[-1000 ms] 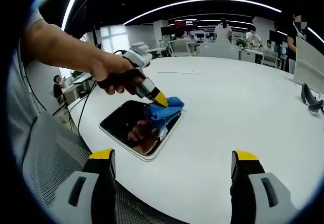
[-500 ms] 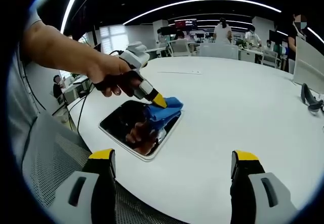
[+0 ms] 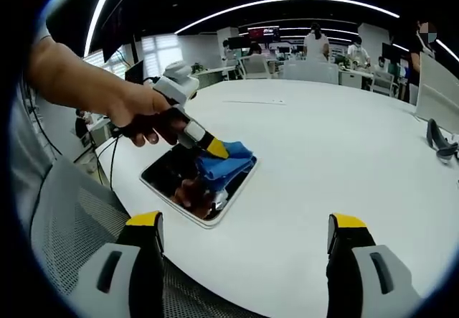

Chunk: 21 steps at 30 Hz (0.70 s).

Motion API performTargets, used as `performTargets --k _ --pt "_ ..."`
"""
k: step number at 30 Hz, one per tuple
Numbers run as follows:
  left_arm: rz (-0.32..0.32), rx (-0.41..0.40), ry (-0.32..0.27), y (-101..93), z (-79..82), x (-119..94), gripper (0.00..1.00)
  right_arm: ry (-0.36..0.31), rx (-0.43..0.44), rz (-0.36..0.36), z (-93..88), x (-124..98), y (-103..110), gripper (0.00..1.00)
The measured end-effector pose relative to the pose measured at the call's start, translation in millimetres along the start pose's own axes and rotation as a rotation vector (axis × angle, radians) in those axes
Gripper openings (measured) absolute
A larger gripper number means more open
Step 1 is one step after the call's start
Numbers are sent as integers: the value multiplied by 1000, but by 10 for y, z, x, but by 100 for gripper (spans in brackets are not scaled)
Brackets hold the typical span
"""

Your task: Wipe the mirror surface with the cleaning cloth until all visible marks leave the cleaned area.

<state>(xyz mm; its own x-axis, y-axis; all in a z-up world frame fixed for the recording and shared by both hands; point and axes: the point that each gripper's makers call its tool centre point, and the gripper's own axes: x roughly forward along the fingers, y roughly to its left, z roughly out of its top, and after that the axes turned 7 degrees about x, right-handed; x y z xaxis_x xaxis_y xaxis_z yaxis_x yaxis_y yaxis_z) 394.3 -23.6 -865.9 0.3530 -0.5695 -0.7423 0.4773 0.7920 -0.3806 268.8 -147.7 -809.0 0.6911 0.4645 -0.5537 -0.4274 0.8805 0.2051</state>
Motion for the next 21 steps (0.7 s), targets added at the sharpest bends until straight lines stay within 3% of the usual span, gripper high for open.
performTargets --k 21 --pt "2 -37 7 -152 -366 -183 4 -1 -8 -2 2 -2 12 94"
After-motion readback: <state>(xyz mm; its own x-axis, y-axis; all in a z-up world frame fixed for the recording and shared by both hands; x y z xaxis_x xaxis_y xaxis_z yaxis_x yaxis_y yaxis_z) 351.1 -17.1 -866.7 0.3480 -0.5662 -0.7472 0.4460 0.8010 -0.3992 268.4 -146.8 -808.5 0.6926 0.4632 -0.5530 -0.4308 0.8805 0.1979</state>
